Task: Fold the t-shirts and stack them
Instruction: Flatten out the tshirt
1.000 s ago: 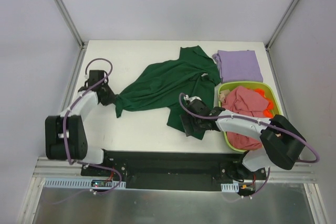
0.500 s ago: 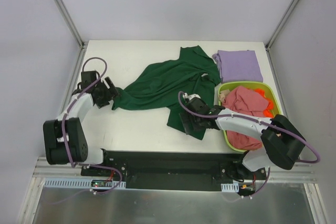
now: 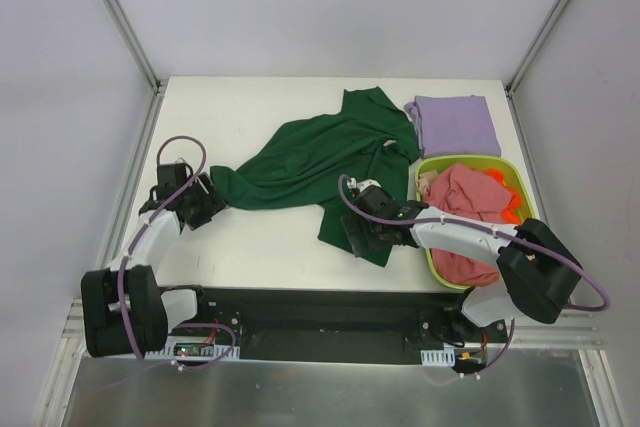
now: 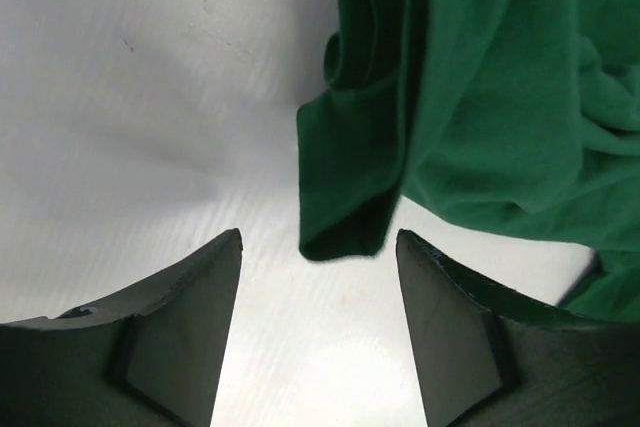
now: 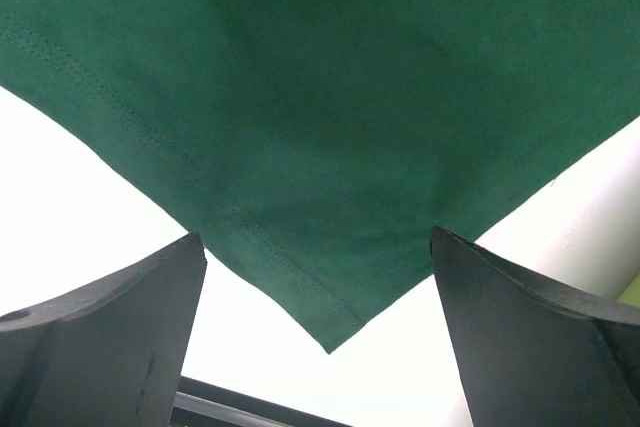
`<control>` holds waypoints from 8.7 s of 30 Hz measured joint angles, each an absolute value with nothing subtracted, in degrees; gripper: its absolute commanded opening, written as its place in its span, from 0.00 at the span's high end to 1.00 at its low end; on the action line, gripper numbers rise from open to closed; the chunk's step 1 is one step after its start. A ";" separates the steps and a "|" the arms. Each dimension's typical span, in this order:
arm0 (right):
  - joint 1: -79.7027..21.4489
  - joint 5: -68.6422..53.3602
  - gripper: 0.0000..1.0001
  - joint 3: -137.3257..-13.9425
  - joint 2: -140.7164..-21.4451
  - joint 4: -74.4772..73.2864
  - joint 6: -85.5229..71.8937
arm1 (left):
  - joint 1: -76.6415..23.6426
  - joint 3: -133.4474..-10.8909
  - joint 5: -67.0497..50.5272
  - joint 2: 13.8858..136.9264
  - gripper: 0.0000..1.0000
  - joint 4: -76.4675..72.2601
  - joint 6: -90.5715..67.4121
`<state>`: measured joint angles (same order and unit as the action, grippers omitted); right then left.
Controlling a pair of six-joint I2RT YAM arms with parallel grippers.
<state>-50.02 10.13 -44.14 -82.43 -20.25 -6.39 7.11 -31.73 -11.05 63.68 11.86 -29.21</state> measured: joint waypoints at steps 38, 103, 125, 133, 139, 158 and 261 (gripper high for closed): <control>-53.63 6.33 0.06 -39.59 -77.82 -24.95 -6.00 | 7.11 -32.97 -12.21 66.96 1.00 8.60 -28.58; -26.48 13.41 1.00 -124.55 -72.12 -49.50 15.68 | 7.20 -92.84 -11.42 60.29 1.00 32.25 -38.15; -26.46 -3.79 1.00 -132.57 -57.89 -38.65 16.21 | 7.22 -116.29 -3.97 46.13 1.00 36.91 -38.06; -24.03 8.27 0.92 -112.57 -71.72 -28.38 20.38 | 7.22 -97.78 -2.70 60.42 0.92 36.14 -38.22; -18.98 3.33 0.54 -96.62 -96.47 -19.51 17.98 | 7.22 -90.67 -2.02 92.36 0.01 35.20 -37.60; -22.48 -5.76 0.04 -89.84 -101.89 -24.64 11.35 | 7.25 -92.05 -1.43 109.71 0.01 38.24 -35.92; -20.03 -8.91 0.04 -111.66 -131.83 -40.42 8.12 | 12.34 -96.01 -13.45 121.25 0.01 36.45 -32.40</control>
